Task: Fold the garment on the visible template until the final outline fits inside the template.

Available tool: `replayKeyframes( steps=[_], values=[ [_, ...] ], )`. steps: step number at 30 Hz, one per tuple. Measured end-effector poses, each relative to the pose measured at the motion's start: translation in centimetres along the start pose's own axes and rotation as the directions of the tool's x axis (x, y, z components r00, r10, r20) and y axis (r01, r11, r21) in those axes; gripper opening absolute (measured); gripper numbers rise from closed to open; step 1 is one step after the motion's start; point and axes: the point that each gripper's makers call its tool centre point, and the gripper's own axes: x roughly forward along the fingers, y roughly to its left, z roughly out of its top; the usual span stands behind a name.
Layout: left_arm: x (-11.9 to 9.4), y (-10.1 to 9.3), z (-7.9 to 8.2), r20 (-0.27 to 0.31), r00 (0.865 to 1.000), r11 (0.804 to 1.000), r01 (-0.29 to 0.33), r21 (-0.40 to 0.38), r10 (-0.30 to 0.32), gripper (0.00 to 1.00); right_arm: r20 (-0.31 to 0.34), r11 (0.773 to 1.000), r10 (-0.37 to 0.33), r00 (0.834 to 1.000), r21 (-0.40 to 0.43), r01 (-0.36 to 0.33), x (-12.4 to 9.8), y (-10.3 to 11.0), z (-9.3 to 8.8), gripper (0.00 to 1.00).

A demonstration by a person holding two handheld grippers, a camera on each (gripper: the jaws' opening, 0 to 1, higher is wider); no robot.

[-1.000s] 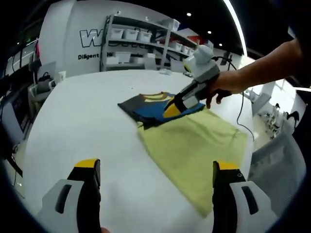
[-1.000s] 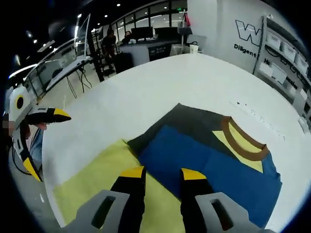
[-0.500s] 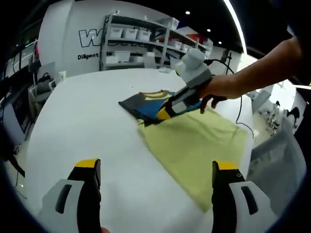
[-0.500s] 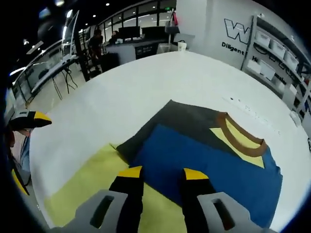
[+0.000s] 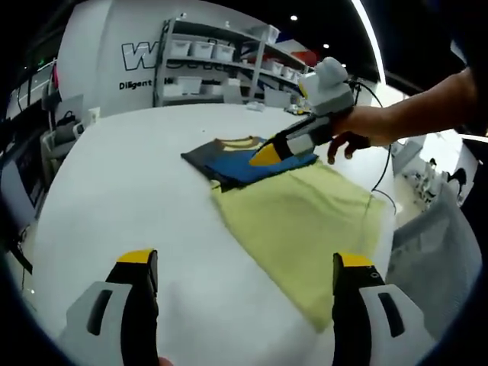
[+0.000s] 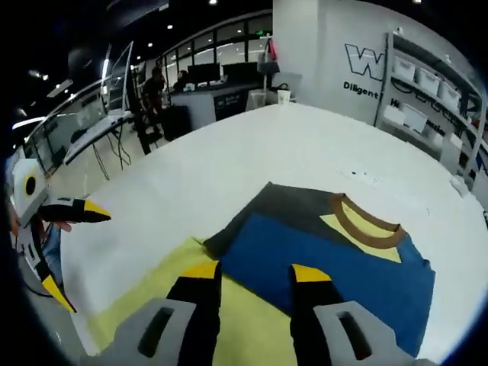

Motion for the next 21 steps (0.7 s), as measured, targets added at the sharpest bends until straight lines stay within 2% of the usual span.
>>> replayKeyframes(
  steps=[4, 8, 15, 21],
  values=[
    [0.7, -0.7, 0.6, -0.002, 1.000, 1.000, 0.016, 0.015, -0.016, 0.92, 0.021, 0.998, -0.043, 0.999, 0.040, 0.042, -2.9, -3.0, -0.4, 0.40],
    [1.1, -1.3, 0.9, 0.000, 1.000, 1.000, 0.023, 0.018, -0.023, 0.92, 0.040, 0.996, -0.062, 0.997, 0.063, 0.060, -4.9, -4.8, -0.9, 0.43],
    [1.4, -2.9, 0.6, -0.021, 0.999, 0.998, 0.039, 0.043, -0.038, 0.92, 0.050, 0.994, -0.069, 0.996, 0.090, 0.064, -6.9, -6.3, -2.3, 0.55],
    [1.3, -4.0, 0.3, -0.042, 0.998, 0.996, 0.047, 0.077, -0.044, 0.92, 0.067, 0.997, -0.044, 0.997, 0.067, 0.040, -8.1, -6.1, -2.9, 0.62]
  ],
)
